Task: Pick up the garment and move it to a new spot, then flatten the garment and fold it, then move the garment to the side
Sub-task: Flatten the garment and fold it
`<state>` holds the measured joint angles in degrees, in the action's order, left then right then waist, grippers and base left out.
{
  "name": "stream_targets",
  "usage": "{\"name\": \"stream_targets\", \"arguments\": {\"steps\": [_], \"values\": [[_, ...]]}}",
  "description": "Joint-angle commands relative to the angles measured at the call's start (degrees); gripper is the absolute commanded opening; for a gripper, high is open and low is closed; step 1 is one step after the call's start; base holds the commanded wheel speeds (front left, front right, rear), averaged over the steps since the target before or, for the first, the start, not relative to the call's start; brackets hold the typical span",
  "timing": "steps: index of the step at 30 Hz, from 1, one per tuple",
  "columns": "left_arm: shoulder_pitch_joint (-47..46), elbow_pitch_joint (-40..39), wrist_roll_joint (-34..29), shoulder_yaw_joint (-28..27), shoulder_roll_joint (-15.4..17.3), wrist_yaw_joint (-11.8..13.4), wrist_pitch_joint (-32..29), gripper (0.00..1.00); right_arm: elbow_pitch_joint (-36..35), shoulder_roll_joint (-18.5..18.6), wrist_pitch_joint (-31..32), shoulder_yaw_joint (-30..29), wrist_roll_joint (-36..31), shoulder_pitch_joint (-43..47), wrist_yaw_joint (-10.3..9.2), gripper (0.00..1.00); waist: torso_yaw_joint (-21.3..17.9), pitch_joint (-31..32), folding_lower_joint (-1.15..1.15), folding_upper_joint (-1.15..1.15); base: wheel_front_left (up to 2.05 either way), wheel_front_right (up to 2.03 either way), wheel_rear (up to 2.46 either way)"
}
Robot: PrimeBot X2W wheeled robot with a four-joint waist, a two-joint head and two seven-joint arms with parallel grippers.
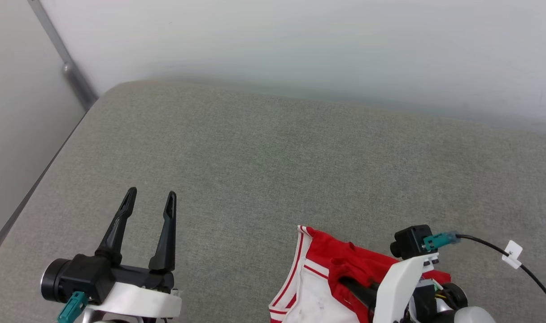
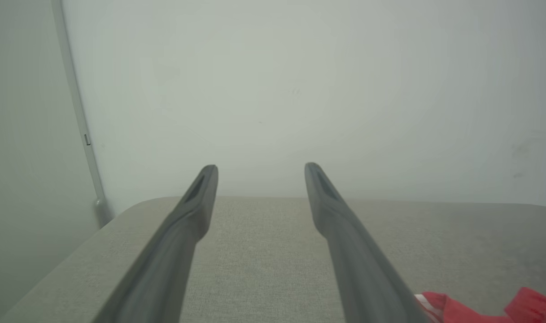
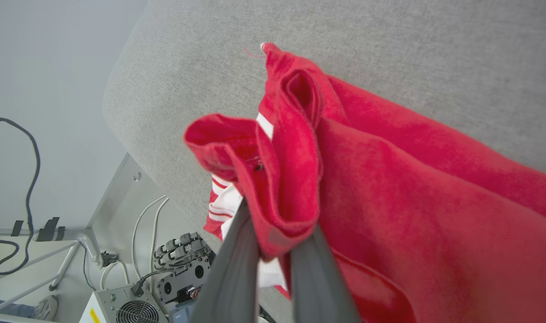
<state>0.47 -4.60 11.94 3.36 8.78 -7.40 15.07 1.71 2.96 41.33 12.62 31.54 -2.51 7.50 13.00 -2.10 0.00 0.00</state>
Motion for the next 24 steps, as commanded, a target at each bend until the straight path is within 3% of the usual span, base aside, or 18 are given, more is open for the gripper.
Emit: {"name": "stream_targets", "arguments": {"steps": [1, 5, 6, 7, 13, 19, 24], "values": [[0.37, 0.06, 0.27, 0.07, 0.23, -0.08, 0.12, 1.0, 0.67, -0.14, -0.63, 0.63, 0.52, -1.07, -0.02, 0.0, 0.37, 0.02, 0.0, 0.0, 0.0, 0.0, 0.0], [0.28, 0.04, 0.41, 0.08, 0.45, -0.08, 0.12, 1.0, 4.22, -0.14, -2.68, 2.54, 1.57, -3.07, -0.02, 0.0, 1.04, -0.21, 0.0, 0.0, 0.0, 0.0, 0.0], [0.2, 0.02, 0.4, 0.14, 0.49, -0.08, 0.12, 1.0, 4.9, -0.15, -3.37, 2.92, 1.46, -3.78, -0.01, 0.31, 1.18, -0.32, 0.0, 0.0, 0.0, 0.0, 0.0], [0.11, -0.01, 0.34, 0.16, 0.49, -0.08, 0.12, 1.0, 5.56, -0.14, -4.31, 3.35, 1.18, -4.5, -0.01, 1.0, 1.29, -0.41, 0.0, 0.0, 0.0, 0.0, 0.0], [0.11, 0.28, 0.47, -0.02, 0.62, -0.08, 0.12, 1.0, 6.67, -0.08, -6.63, 7.45, 1.4, -7.03, -0.02, 1.0, 1.13, -0.77, 0.0, 0.0, 0.0, 0.0, 0.0], [0.38, 0.59, 0.46, -0.26, 0.73, -0.08, 0.12, 1.0, 4.32, 0.07, -8.08, 6.14, -3.37, -9.82, -0.02, 1.0, -0.49, -0.43, 0.0, 0.0, 0.0, 0.0, 0.0], [0.33, 0.34, 0.46, -0.23, 0.66, -0.08, 0.12, 1.0, 1.86, 5.01, -12.65, 1.93, -9.04, -12.05, -0.02, 1.0, -2.39, -0.09, 0.0, 0.0, 0.0, 0.0, 0.0]]}}
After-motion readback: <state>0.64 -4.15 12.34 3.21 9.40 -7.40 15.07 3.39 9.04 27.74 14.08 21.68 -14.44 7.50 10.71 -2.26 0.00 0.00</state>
